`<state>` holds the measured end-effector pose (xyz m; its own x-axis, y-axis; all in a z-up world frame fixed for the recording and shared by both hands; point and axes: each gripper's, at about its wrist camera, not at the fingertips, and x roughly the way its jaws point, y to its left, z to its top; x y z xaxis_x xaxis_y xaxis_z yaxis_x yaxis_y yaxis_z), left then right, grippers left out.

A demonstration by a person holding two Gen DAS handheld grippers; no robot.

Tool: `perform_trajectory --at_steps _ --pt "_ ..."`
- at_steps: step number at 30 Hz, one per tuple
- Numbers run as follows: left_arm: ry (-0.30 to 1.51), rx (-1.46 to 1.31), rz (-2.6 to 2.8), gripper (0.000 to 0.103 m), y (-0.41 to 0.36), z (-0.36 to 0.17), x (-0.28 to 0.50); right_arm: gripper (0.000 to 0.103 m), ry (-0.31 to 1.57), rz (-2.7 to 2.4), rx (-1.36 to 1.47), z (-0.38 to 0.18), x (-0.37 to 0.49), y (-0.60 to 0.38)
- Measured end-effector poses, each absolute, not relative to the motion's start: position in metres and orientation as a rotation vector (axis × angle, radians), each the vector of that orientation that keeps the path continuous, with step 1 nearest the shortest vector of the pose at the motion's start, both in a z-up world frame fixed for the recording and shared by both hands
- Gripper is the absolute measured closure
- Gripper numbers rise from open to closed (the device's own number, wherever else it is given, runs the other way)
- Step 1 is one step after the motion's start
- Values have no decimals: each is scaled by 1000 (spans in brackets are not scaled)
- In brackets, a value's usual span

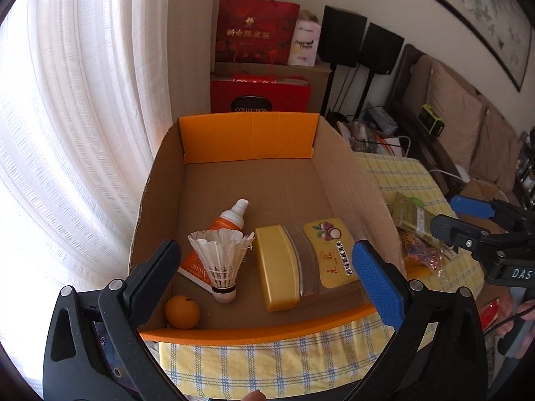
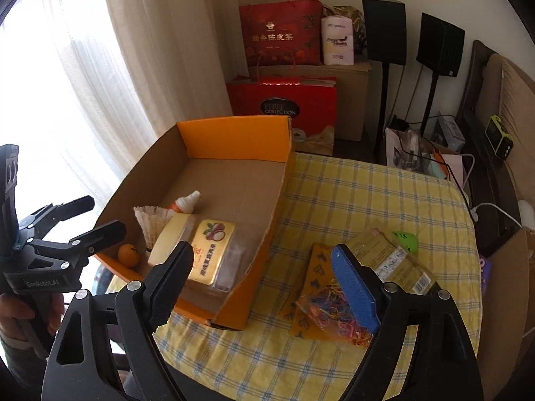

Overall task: Organize objects
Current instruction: 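Move both tools out of the box back over the tablecloth items, then grasp the bag of colourful rubber bands with the right tool and lift it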

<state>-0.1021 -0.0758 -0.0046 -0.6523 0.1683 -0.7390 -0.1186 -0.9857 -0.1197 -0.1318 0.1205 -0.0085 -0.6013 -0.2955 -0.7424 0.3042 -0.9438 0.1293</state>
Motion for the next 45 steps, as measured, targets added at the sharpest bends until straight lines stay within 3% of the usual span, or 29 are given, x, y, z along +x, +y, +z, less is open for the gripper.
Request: perform_trajectory --at_steps 8,38,43,45 --pt "-47 -1209 2674 0 -47 -4 -103 0 -6 -2634 1187 -9 -128 148" --pt "26 -1161 2432 2 76 -4 -115 0 -234 -2744 1311 -29 -126 277" --pt "23 -1154 2388 11 99 0 -128 3 -285 -2731 1344 -39 -127 287" --pt "19 -1166 2358 23 109 -1 -137 7 -300 -2721 1358 -44 -127 290"
